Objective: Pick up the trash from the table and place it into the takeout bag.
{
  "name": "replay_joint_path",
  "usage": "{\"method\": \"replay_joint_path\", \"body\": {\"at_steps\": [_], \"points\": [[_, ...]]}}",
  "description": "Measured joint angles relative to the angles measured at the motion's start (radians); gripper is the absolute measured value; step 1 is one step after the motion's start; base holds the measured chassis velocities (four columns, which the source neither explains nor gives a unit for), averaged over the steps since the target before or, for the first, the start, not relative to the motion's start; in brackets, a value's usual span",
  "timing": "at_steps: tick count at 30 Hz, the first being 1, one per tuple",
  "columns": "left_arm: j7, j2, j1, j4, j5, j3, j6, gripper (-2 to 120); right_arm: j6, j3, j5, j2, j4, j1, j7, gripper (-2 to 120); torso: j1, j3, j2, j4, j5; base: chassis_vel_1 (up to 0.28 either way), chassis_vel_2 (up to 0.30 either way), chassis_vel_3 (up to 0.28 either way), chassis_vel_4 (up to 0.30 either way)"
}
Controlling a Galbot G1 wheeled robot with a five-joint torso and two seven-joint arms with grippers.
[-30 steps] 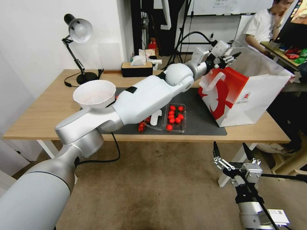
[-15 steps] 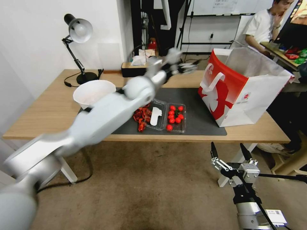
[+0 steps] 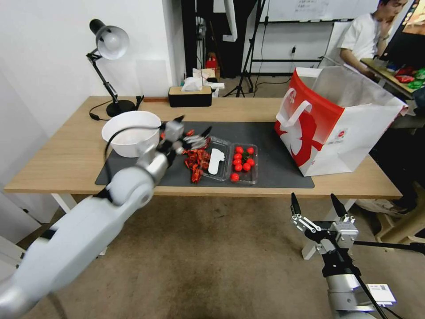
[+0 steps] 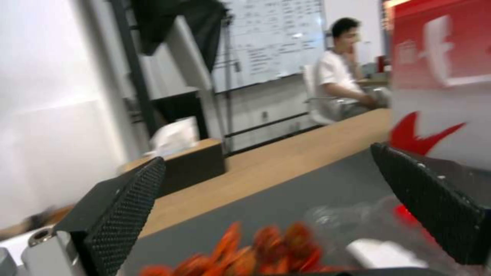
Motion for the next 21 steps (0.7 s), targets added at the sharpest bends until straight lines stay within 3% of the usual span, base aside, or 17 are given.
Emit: {"method": "replay_joint_path", "body": {"at_steps": [5,6,8,10,16,21], "points": [[-0.031,-0.006,0.133,-0.027,0.035,-0.093,-0.028,100,0.0,-0.008,-0.001,-0.002,-0.004,0.003,-0.001,100,0.0,0.0,0.0,-0.0003,0.0001,0.0,0.0,0.0,0.0],[-0.042,-0.026,0.224,-0.044,0.074,-0.155,-0.036,100,0.0,-0.011,-0.002,-0.004,-0.009,0.004,-0.003,100,0.0,0.0,0.0,-0.0001,-0.0001,0.0,0.0,0.0,0.0],[-0.046,-0.039,0.27,-0.053,0.096,-0.185,-0.037,100,0.0,-0.014,-0.003,-0.004,-0.012,0.005,-0.003,100,0.0,0.0,0.0,0.0001,0.0,0.0,0.0,0.0,0.0],[-0.067,-0.08,0.396,-0.08,0.161,-0.261,-0.037,100,-0.001,-0.021,-0.006,-0.005,-0.02,0.007,-0.004,100,0.0,0.0,0.0,0.0002,-0.0003,0.0,0.0,0.0,0.0],[-0.085,-0.135,0.593,-0.111,0.243,-0.353,-0.079,100,-0.012,-0.025,-0.008,-0.008,-0.022,0.011,-0.02,100,0.0,0.0,0.0,0.0002,0.0002,0.0,0.0,0.0,0.0],[-0.117,-0.168,0.673,-0.122,0.277,-0.379,-0.106,100,-0.028,-0.025,-0.008,-0.013,-0.016,0.013,-0.03,100,0.0,0.0,0.0,0.0,0.0003,0.0,0.0,0.0,0.0]]}}
